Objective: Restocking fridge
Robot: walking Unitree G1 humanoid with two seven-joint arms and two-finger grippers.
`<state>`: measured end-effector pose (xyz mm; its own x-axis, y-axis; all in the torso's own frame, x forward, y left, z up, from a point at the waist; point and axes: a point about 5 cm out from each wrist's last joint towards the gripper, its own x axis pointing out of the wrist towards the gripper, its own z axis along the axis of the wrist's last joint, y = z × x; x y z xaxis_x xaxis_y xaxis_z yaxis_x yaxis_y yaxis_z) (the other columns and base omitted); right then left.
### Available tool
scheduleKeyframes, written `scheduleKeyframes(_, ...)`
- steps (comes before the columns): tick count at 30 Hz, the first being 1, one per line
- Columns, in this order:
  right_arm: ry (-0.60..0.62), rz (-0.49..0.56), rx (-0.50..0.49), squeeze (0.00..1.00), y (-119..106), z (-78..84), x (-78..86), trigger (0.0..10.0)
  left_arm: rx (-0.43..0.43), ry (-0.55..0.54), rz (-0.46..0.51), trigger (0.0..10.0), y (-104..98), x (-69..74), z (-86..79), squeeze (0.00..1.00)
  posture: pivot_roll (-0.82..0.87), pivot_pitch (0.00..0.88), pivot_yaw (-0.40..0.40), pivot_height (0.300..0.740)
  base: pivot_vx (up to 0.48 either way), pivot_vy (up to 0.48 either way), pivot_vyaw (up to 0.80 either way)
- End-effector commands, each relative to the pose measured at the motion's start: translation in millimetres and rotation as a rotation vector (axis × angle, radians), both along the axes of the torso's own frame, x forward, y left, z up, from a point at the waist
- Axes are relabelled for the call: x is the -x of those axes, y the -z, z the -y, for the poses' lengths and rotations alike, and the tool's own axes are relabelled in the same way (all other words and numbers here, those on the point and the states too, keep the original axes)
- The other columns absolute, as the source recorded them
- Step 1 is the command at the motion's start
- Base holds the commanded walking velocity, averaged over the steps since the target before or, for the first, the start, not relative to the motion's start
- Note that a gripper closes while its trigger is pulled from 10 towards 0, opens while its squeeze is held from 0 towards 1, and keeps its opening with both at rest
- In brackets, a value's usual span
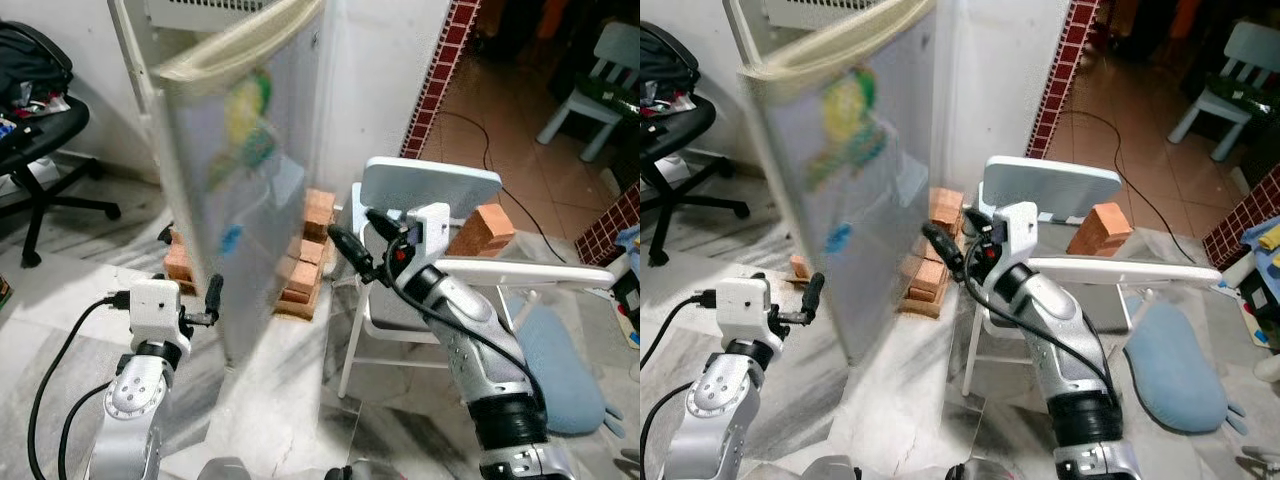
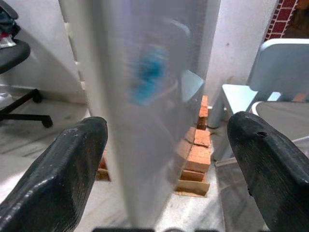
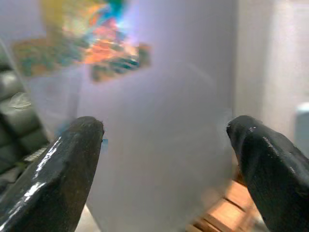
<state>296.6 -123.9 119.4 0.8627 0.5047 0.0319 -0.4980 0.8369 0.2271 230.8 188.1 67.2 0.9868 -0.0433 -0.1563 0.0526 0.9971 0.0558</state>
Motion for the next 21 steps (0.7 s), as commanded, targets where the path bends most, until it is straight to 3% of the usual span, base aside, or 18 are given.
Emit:
scheduleKeyframes(1, 0.095, -0.014, 0.035, 0.00, 0, 7.9, 0.7, 10.0, 0.002, 0.002, -0.019, 10.0, 3, 2.5, 0.3, 0.00, 0.15, 0.000, -0.061, 0.740, 0.000, 0.000, 0.00)
scheduleKeyframes(5, 0.211, -0.024, 0.105, 0.00, 8, 13.6, 2.7, 10.0, 0.003, 0.000, -0.026, 10.0, 3, 3.4, -0.4, 0.00, 0.15, 0.000, -0.056, 0.740, 0.000, 0.000, 0.00)
scheduleKeyframes(11, 0.310, -0.047, 0.134, 0.00, 16, 17.3, 4.7, 10.0, 0.003, 0.002, -0.031, 10.0, 4, 2.7, -0.8, 0.00, 0.14, 0.000, -0.051, 0.740, 0.000, 0.000, 0.00)
scheduleKeyframes(21, 0.310, -0.047, 0.134, 0.00, 16, 17.3, 4.7, 10.0, 0.003, 0.002, -0.031, 10.0, 4, 2.7, -0.8, 0.00, 0.14, 0.000, -0.051, 0.740, 0.000, 0.000, 0.00)
